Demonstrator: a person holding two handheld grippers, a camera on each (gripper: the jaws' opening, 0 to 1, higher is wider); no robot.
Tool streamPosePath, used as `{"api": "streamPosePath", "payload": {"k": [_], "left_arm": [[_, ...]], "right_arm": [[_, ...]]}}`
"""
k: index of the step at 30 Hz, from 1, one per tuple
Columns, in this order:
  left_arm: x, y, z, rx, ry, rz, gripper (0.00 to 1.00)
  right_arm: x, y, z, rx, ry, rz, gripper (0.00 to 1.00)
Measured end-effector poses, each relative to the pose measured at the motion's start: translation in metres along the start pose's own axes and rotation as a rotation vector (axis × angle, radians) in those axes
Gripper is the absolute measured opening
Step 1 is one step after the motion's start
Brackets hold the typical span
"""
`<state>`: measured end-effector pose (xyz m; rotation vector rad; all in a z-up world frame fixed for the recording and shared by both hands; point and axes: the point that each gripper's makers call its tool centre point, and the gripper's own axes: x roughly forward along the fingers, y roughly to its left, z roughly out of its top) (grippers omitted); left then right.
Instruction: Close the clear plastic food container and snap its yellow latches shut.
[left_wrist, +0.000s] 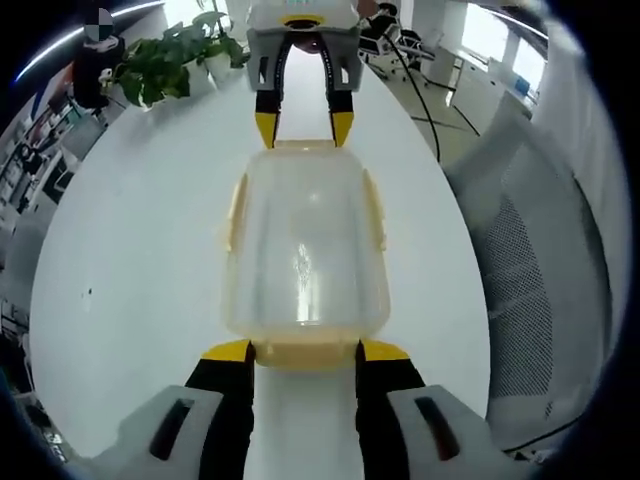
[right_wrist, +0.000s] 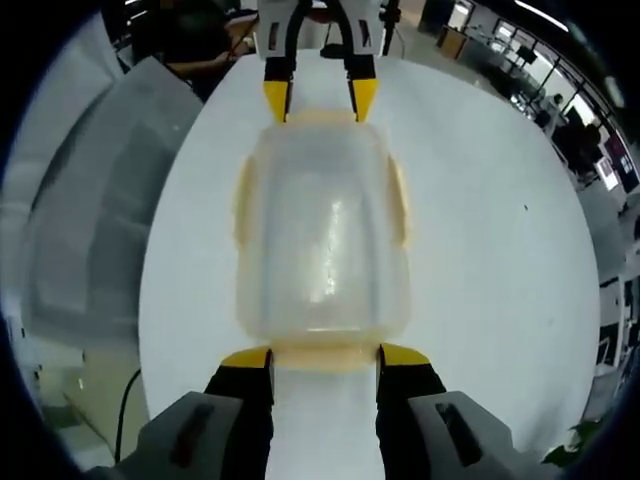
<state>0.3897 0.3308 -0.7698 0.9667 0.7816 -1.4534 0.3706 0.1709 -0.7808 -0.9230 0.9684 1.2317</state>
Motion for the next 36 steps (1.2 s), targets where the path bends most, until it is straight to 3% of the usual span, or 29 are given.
{"api": "streamPosePath", "payload": {"k": [11,28,32,34,36], "left_arm": [[0.005,-0.004,0.002,-0.01,-0.014,-0.033,0.38],[0.008,-0.004,0.0,-0.014,-0.021,-0.048,0.38],[0.007,-0.004,-0.001,-0.008,-0.04,-0.058,0.4],[0.007,-0.002,-0.008,0.011,-0.01,-0.037,0.41],[0.007,-0.005,-0.009,-0.004,-0.019,-0.039,0.47]], "right_arm": [[0.001,0.004,-0.004,0.028,0.0,0.049,0.38],[0.003,0.005,-0.004,0.046,-0.014,0.051,0.39],[0.004,0.007,-0.007,0.078,-0.008,0.047,0.4],[0.006,0.006,-0.008,0.104,-0.017,0.044,0.42],[0.005,0.006,-0.011,0.123,-0.011,0.037,0.45]]}}
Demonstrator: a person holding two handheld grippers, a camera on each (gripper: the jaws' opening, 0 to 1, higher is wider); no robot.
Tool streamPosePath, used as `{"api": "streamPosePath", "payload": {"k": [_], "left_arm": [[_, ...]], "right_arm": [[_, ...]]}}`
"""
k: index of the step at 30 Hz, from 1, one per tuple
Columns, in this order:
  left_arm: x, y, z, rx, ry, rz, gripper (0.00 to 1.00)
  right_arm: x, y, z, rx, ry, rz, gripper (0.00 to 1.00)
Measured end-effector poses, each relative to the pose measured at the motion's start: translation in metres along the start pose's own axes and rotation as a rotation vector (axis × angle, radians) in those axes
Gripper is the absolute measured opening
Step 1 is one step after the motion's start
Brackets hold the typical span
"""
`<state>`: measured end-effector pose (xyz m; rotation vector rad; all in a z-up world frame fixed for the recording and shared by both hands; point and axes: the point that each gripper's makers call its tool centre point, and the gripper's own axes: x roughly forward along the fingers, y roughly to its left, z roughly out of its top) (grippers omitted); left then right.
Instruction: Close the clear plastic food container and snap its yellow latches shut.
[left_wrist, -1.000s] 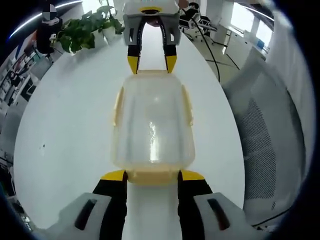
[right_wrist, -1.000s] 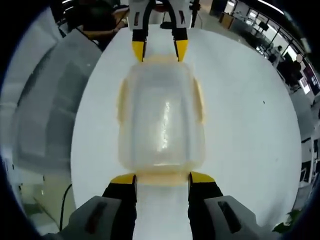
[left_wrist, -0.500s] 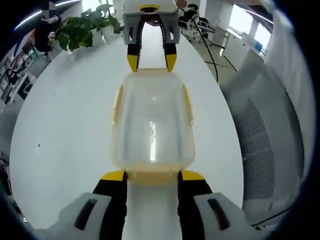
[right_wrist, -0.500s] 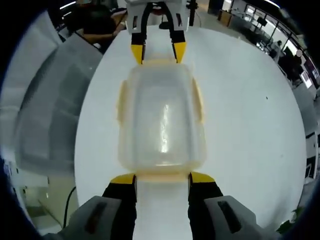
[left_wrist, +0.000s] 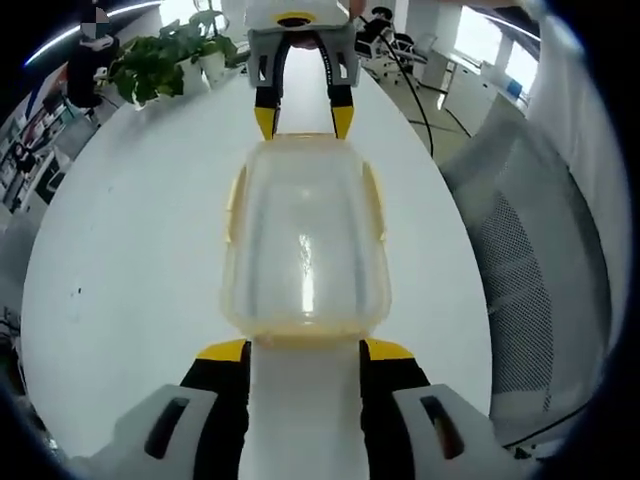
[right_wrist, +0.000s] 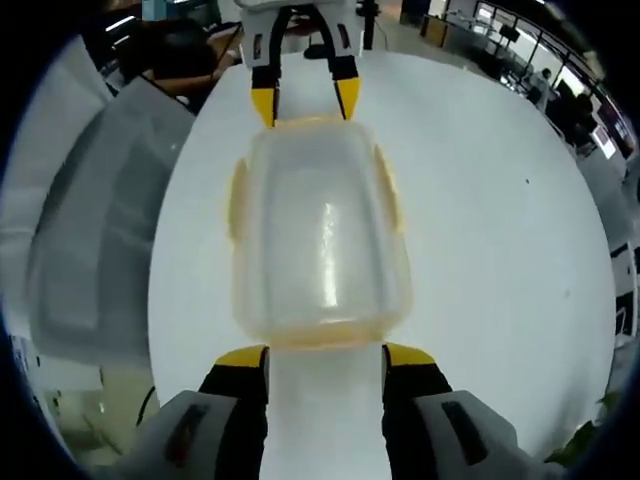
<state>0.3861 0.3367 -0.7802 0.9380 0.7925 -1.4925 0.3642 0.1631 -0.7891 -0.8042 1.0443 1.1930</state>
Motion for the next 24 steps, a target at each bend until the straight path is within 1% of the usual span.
{"api": "streamPosePath", "payload": {"k": [1,2,5,7,9,10,12,14,15,16,17,19,20,21,22,23,24], "left_arm": [[0.0,-0.001,-0.001,-0.011,-0.001,-0.002,0.49],[-0.001,-0.002,-0.005,-0.013,0.004,0.001,0.48],[-0.005,-0.004,-0.008,-0.016,0.004,0.006,0.47],[-0.009,-0.003,-0.008,-0.035,-0.004,0.016,0.47],[-0.012,-0.001,-0.007,-0.064,-0.021,0.028,0.47],[-0.014,-0.001,-0.003,-0.111,-0.048,0.032,0.47],[-0.018,0.001,0.003,-0.159,-0.079,0.045,0.46],[-0.021,0.002,0.006,-0.205,-0.093,0.059,0.45],[-0.023,0.005,0.003,-0.242,-0.07,0.082,0.42],[-0.024,0.009,0.003,-0.254,-0.068,0.104,0.42],[-0.026,0.01,0.01,-0.281,-0.103,0.119,0.42],[-0.026,0.007,0.017,-0.375,-0.129,0.109,0.43],[-0.026,0.007,0.018,-0.387,-0.127,0.118,0.43],[-0.026,0.007,0.018,-0.377,-0.114,0.125,0.43],[-0.025,0.007,0.018,-0.371,-0.1,0.143,0.42],[-0.025,0.007,0.019,-0.381,-0.096,0.152,0.42],[-0.025,0.006,0.02,-0.407,-0.093,0.155,0.42]], "right_arm": [[0.0,0.001,0.0,0.009,-0.004,0.004,0.45],[0.0,0.002,-0.001,0.009,-0.003,0.003,0.45],[-0.002,0.001,-0.004,0.008,-0.001,-0.009,0.45],[-0.006,0.0,-0.003,0.027,-0.019,-0.018,0.45],[-0.012,-0.002,-0.002,0.054,-0.039,-0.03,0.45],[-0.016,-0.002,-0.005,0.063,-0.023,-0.037,0.45],[-0.021,-0.003,-0.004,0.07,-0.031,-0.052,0.44],[-0.025,0.0,0.0,0.147,-0.061,-0.042,0.43],[-0.028,0.0,0.002,0.176,-0.073,-0.051,0.43],[-0.029,-0.001,0.002,0.168,-0.067,-0.059,0.43],[-0.029,0.0,0.002,0.179,-0.068,-0.065,0.43],[-0.029,-0.001,0.003,0.225,-0.075,-0.085,0.43],[-0.029,-0.001,0.006,0.241,-0.091,-0.082,0.43],[-0.029,0.001,0.013,0.305,-0.136,-0.069,0.42],[-0.029,0.002,0.017,0.347,-0.16,-0.062,0.42],[-0.029,0.003,0.018,0.373,-0.166,-0.055,0.42],[-0.029,0.002,0.016,0.376,-0.157,-0.063,0.41]]}}
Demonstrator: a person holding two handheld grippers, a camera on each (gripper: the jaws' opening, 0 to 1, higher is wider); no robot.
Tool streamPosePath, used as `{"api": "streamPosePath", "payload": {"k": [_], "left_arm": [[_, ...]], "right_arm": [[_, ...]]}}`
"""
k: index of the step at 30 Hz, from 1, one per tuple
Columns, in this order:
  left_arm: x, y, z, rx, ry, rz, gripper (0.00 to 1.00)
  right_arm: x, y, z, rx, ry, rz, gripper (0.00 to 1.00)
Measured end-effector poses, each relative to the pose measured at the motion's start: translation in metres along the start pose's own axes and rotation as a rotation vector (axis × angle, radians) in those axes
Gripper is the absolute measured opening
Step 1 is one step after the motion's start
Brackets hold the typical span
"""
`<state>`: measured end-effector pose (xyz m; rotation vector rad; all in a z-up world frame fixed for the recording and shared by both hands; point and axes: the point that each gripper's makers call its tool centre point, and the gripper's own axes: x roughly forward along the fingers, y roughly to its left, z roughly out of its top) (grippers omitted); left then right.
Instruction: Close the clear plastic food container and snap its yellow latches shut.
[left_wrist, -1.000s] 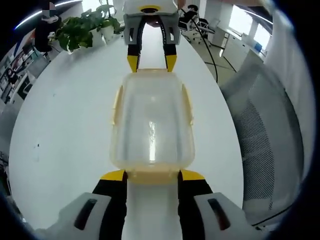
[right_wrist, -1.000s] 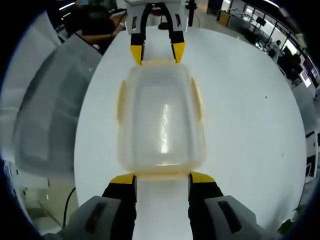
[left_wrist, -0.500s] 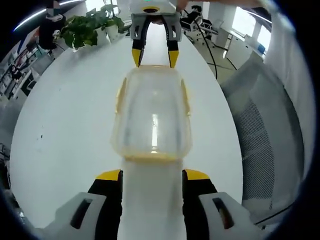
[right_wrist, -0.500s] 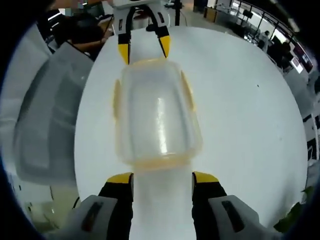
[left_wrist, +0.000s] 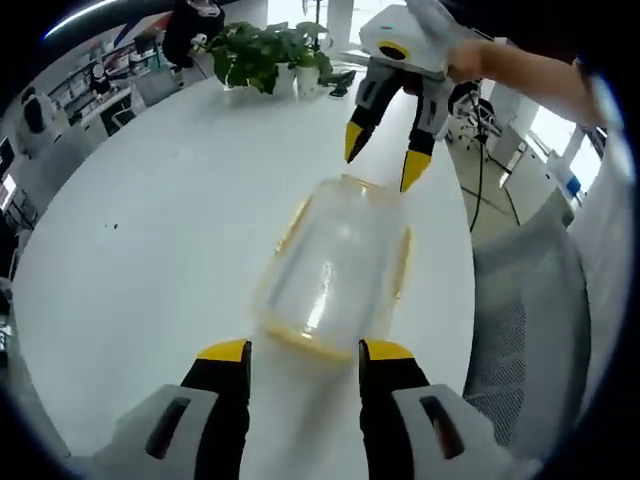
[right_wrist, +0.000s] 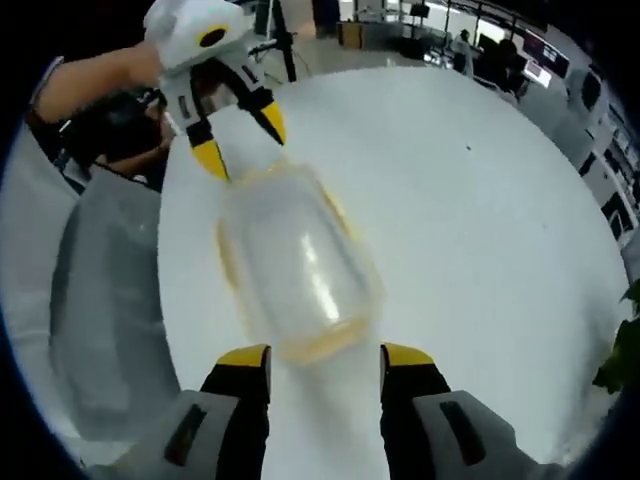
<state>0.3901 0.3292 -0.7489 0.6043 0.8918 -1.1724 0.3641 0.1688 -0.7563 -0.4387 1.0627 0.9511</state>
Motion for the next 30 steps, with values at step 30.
{"api": "streamPosePath", "payload": {"k": [30], "left_arm": [[0.02,-0.011,-0.006,-0.592,-0.01,0.035,0.43]], "right_arm": [[0.017,-0.006,0.001,0.588,-0.114,-0.045,0.42]]}}
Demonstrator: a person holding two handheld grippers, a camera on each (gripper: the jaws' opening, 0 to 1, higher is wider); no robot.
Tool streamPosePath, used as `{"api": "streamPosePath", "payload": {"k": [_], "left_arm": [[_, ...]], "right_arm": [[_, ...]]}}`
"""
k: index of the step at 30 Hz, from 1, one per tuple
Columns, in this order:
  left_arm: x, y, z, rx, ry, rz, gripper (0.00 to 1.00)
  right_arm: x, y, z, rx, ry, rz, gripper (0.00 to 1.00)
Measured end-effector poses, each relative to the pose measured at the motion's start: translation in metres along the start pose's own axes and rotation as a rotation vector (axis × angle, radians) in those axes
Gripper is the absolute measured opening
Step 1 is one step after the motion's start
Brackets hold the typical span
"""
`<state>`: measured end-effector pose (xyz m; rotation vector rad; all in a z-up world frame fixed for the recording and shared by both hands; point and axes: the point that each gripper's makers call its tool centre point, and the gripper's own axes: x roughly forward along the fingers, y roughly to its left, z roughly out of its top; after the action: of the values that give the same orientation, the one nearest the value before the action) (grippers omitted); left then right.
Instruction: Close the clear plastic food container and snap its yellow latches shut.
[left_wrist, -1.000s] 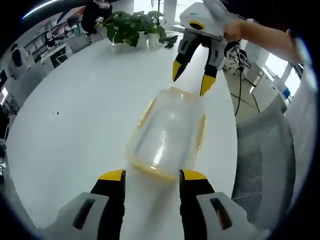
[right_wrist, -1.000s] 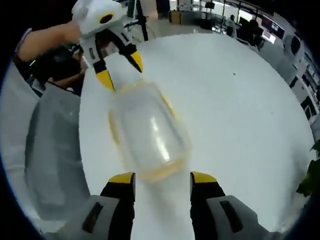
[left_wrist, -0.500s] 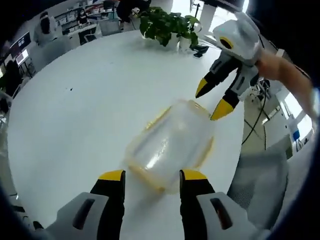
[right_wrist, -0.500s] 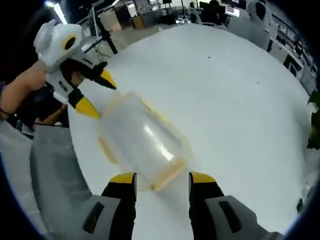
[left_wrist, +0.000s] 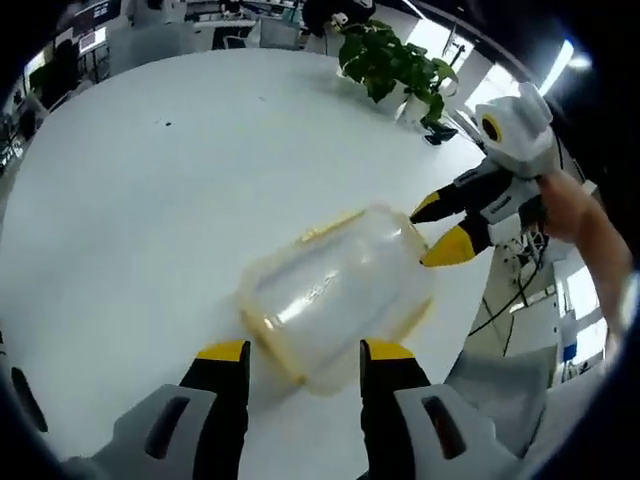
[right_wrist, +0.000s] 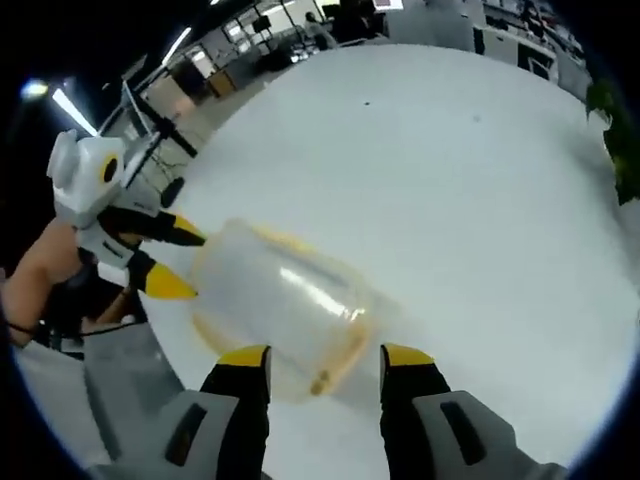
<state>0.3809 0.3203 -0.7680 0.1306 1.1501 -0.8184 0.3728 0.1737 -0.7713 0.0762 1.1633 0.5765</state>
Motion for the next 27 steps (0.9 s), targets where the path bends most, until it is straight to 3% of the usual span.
{"api": "streamPosePath", "payload": {"k": [3,7,9,18,19,20,22,23,24,25,27], "left_arm": [[0.003,-0.004,-0.004,-0.015,0.017,-0.022,0.43],[0.004,-0.003,-0.004,-0.024,0.018,-0.015,0.43],[0.005,-0.003,-0.004,-0.02,0.021,-0.016,0.4],[0.008,-0.003,-0.002,-0.024,0.033,-0.019,0.33],[0.003,0.002,-0.002,-0.049,0.028,0.012,0.32],[0.0,-0.002,-0.002,-0.011,0.039,-0.008,0.32],[0.0,-0.001,-0.001,-0.028,0.039,-0.007,0.31],[0.001,-0.002,-0.001,-0.032,0.035,-0.002,0.31],[0.001,-0.004,0.001,-0.029,0.022,0.0,0.3],[0.001,-0.004,0.0,-0.033,0.021,0.0,0.3],[0.0,-0.004,0.001,-0.031,0.012,-0.003,0.3]], "right_arm": [[0.002,0.006,0.001,0.062,-0.018,0.034,0.4],[0.007,0.002,-0.005,0.042,0.01,0.006,0.4],[0.01,0.01,-0.005,0.084,0.01,0.051,0.39],[0.012,0.01,-0.004,0.038,0.034,0.024,0.37],[0.012,0.009,-0.003,0.038,0.032,0.02,0.37],[0.012,0.009,-0.003,0.048,0.042,0.022,0.36],[0.012,0.011,-0.003,0.031,0.053,0.021,0.35],[0.012,0.012,-0.004,0.049,0.054,0.037,0.32],[0.007,0.012,-0.017,0.153,0.072,0.026,0.33],[0.007,0.011,-0.014,0.114,0.036,0.051,0.32],[0.007,0.011,-0.013,0.055,0.042,0.02,0.34]]}}
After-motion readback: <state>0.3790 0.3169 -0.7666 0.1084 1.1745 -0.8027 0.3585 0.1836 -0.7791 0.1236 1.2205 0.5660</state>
